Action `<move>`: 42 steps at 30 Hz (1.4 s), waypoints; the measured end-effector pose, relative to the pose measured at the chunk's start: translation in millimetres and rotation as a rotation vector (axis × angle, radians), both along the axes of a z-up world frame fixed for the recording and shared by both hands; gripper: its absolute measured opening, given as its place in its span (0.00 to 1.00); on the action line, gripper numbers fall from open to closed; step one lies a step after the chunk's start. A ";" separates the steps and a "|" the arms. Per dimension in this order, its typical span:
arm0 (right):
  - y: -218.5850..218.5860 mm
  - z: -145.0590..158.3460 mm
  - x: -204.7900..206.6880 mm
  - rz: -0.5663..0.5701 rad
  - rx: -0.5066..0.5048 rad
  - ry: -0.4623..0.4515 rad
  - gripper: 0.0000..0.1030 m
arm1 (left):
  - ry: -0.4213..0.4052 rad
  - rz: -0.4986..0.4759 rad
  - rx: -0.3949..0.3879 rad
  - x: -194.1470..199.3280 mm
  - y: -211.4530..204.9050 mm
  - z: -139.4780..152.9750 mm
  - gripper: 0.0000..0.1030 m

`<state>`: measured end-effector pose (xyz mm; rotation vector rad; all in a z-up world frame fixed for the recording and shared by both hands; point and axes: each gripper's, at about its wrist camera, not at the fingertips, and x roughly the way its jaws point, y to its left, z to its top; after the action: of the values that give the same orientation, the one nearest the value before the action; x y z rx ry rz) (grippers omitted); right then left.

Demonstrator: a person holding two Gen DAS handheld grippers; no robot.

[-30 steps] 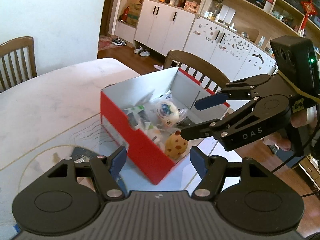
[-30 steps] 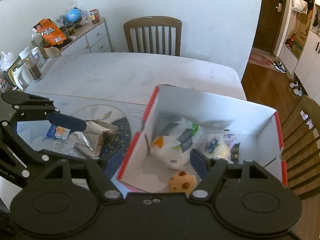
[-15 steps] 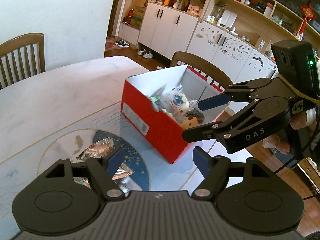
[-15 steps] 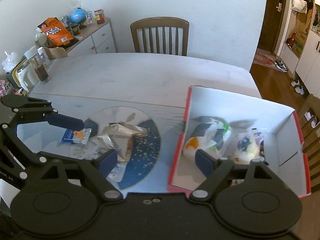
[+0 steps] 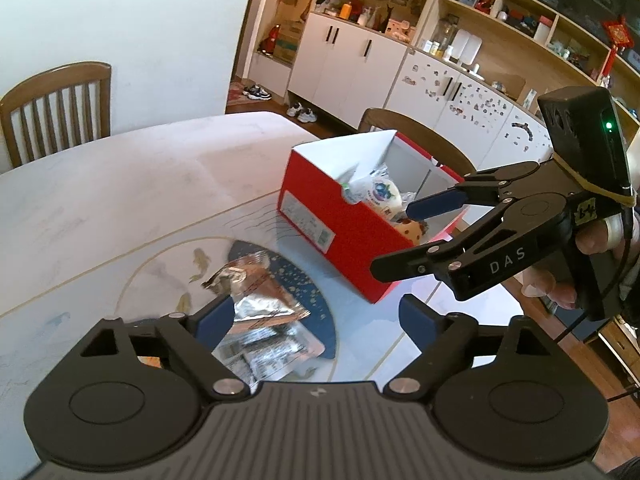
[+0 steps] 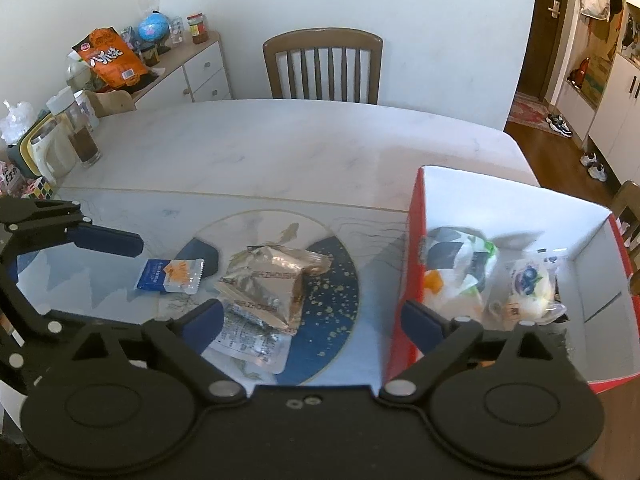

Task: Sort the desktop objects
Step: 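Withdraw both tools from the shoebox toward the table, then reach right gripper over the silver ZHOUSHI bag while left approaches the blue cracker pack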

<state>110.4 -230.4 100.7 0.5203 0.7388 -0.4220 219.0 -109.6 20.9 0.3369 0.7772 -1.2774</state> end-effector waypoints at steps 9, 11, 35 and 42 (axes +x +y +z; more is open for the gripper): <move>11.4 -2.4 26.9 0.003 -0.005 0.010 0.98 | -0.002 0.023 -0.007 17.8 24.9 -8.5 1.00; 13.2 -3.7 33.1 0.000 -0.004 0.010 0.98 | -0.010 0.033 -0.002 22.5 30.7 -12.5 1.00; 10.9 -34.2 83.1 -0.039 0.047 0.052 0.98 | -0.086 0.054 0.057 75.7 62.6 -70.8 1.00; 1.1 -49.7 94.9 -0.062 0.072 0.074 0.98 | -0.068 0.048 0.063 92.3 58.4 -87.8 1.00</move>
<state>205.3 -229.2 50.9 0.5990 0.8128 -0.4761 311.3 -51.1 -66.8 0.4084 0.7648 -1.1925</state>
